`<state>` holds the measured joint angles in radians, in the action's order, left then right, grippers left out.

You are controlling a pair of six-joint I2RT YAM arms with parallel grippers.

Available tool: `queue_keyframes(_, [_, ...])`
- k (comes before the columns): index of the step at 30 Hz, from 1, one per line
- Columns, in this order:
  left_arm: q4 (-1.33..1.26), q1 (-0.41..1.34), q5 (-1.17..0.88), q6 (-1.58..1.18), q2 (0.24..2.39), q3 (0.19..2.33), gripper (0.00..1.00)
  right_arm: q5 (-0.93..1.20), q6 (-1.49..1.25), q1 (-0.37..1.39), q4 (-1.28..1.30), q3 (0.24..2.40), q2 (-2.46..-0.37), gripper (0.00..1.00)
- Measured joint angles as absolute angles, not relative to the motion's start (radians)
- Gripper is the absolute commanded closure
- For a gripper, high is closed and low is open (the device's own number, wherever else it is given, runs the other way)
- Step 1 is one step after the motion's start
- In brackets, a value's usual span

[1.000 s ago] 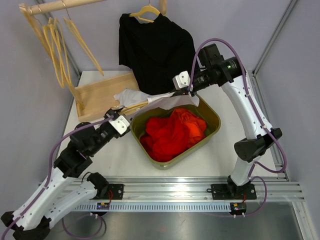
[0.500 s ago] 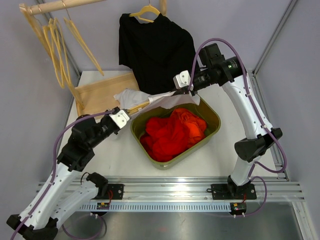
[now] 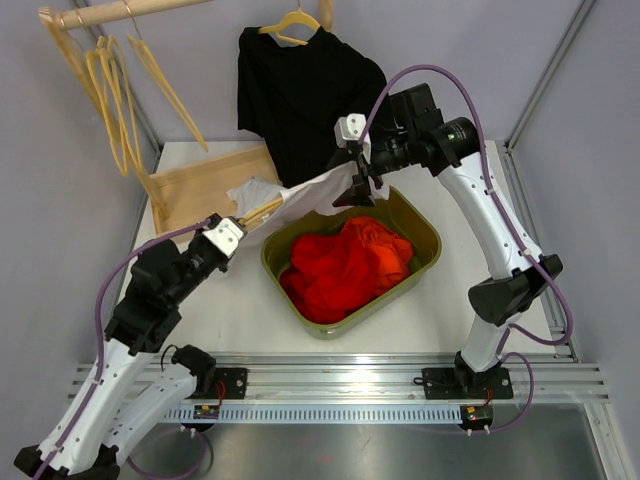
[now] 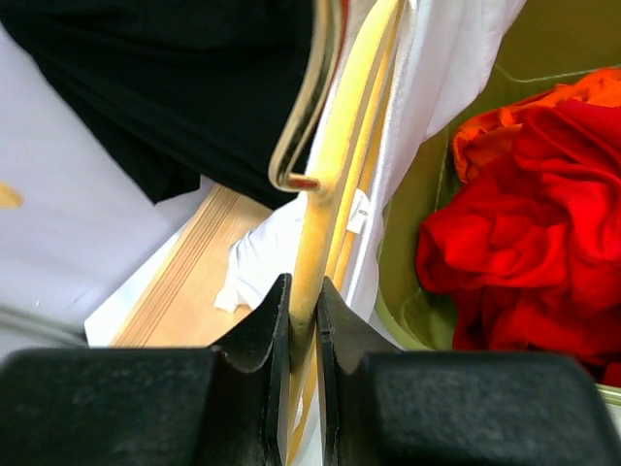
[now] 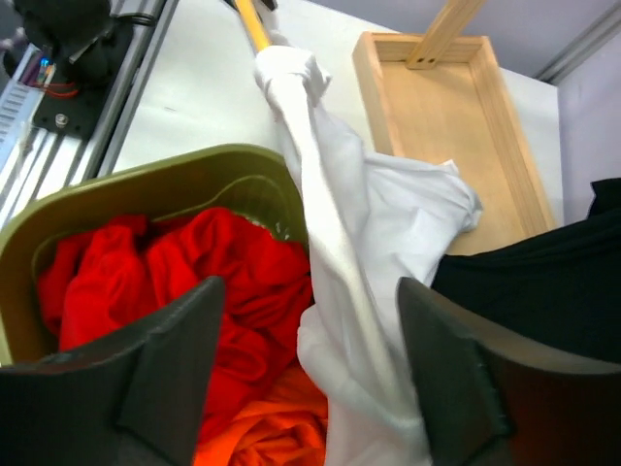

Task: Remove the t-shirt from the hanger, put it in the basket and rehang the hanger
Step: Remove the tshirt from the hanger

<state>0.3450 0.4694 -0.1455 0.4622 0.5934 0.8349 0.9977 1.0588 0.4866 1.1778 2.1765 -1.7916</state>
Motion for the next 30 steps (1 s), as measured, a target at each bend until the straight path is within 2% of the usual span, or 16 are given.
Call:
queue_keyframes(1, [0.348, 0.465, -0.138, 0.450, 0.587, 0.835, 1.00, 0.994, 0.999, 0.489, 1.142, 2.181, -1.793, 0.02])
queue_keyframes(2, [0.350, 0.461, -0.130, 0.437, 0.580, 0.835, 1.00, 0.987, 0.941, 0.490, 1.106, 2.189, -1.796, 0.01])
queue_keyframes(14, [0.471, 0.452, -0.048, 0.163, 0.580, 0.899, 1.00, 0.895, 0.494, 0.490, 0.864, 2.321, -1.814, 0.01])
queue_keyframes(21, [0.510, 0.451, -0.024, -0.104, 0.635, 0.969, 1.00, 0.894, 0.408, 0.533, 0.863, 2.312, -1.813, 0.01])
queue_keyframes(25, [0.504, 0.450, -0.023, -0.246, 0.659, 0.987, 1.00, 0.802, 0.377, 0.639, 0.826, 2.210, -1.792, 0.04])
queue_keyframes(26, [0.503, 0.450, -0.023, -0.274, 0.660, 0.987, 1.00, 0.759, 0.359, 0.672, 0.812, 2.180, -1.790, 0.08])
queue_keyframes(30, [0.503, 0.450, -0.022, -0.358, 0.668, 0.987, 1.00, 0.526, 0.261, 0.792, 0.729, 2.111, -1.801, 0.11])
